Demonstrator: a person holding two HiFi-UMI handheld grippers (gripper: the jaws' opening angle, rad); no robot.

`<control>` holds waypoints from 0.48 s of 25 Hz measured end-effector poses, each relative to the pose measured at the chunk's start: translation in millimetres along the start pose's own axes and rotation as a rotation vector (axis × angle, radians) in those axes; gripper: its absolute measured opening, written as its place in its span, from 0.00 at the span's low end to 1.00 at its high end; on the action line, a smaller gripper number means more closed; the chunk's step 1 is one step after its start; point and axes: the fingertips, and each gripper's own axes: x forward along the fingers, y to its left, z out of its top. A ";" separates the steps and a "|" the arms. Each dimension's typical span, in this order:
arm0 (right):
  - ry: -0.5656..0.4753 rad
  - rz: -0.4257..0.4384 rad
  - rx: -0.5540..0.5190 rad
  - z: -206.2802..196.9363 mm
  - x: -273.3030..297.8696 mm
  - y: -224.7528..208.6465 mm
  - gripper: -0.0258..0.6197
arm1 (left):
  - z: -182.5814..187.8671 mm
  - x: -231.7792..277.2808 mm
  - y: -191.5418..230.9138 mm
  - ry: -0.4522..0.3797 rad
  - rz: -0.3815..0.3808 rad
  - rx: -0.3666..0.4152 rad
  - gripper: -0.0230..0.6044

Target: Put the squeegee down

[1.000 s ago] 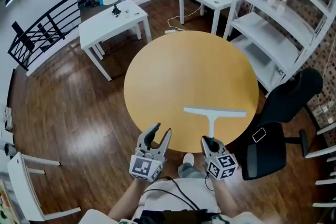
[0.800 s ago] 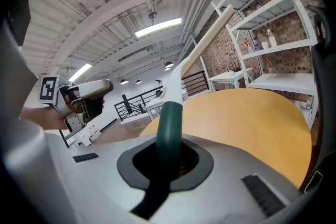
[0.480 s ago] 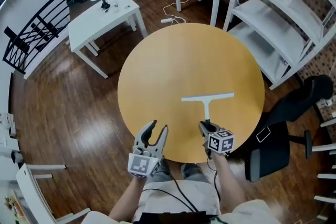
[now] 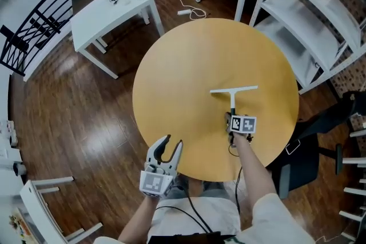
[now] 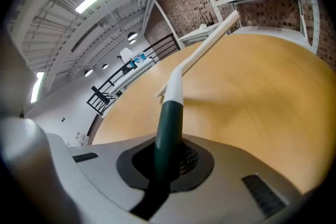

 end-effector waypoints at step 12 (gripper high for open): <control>0.038 -0.240 -0.060 -3.5 3.3 -29.0 0.25 | -11.9 0.9 15.3 0.025 -0.022 -0.014 0.29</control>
